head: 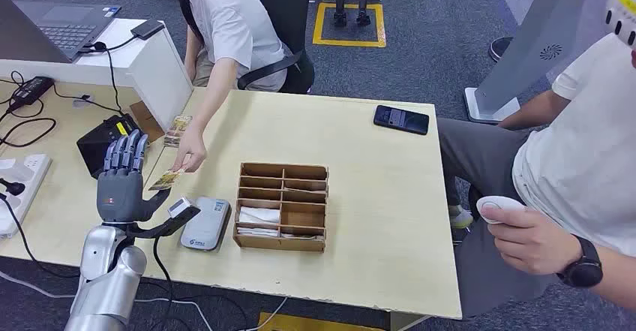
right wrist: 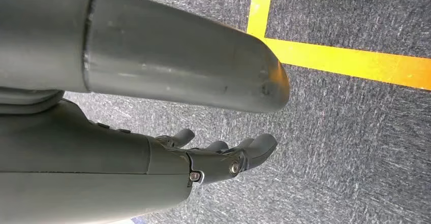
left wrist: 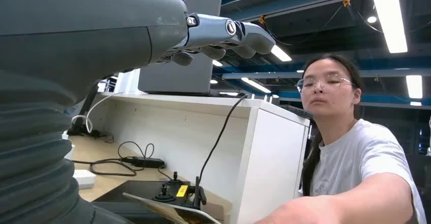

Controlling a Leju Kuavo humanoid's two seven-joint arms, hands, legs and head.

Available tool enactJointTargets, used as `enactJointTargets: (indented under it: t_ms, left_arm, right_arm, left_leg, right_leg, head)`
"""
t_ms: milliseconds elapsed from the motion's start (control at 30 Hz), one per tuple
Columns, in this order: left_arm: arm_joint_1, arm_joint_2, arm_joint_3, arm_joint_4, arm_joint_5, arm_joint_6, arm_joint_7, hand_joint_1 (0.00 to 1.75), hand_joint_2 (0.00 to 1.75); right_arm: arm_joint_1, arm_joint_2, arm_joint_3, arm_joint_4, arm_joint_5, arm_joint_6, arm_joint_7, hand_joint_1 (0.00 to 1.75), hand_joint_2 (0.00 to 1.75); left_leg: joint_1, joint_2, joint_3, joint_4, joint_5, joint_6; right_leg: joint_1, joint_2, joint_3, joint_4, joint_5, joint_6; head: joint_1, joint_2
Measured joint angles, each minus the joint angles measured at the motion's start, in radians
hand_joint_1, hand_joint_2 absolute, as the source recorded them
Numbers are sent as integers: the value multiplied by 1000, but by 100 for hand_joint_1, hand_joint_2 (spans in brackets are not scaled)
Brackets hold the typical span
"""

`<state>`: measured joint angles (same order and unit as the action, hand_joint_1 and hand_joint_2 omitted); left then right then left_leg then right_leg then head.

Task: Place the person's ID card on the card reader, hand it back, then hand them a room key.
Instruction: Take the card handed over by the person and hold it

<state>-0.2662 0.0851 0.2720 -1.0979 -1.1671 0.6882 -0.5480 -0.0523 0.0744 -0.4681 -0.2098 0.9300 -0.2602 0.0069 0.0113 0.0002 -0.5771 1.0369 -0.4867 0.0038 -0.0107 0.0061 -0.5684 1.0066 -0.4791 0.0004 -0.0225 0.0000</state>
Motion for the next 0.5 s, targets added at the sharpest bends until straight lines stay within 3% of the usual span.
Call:
enactJointTargets:
  t_ms: [67,100,200,233,500]
  left_arm:
    - [0,0,0,0,0,0,0,0,175]
    - [0,0,0,0,0,0,0,34,175]
    - [0,0,0,0,2,0,0,165,175]
    - [0,0,0,0,5,0,0,175,175]
    - [1,0,0,0,50,0,-1,175,175]
  right_arm:
    - [0,0,0,0,0,0,0,0,0]
    - [0,0,0,0,0,0,0,0,0]
    - [0,0,-1,0,1,0,0,0,0]
    - [0,0,-1,0,2,0,0,0,0]
    - [0,0,-9,0,17,0,0,0,0]
  left_leg:
    - [0,0,0,0,0,0]
    - [0,0,0,0,0,0]
    - [0,0,0,0,0,0]
    - [0,0,0,0,0,0]
    - [0,0,0,0,0,0]
  right_leg:
    - [0,0,0,0,0,0]
    - [0,0,0,0,0,0]
    - [0,0,0,0,0,0]
    - [0,0,0,0,0,0]
    - [0,0,0,0,0,0]
  head:
    - [0,0]
    - [0,0]
    - [0,0]
    - [0,0]
    - [0,0]
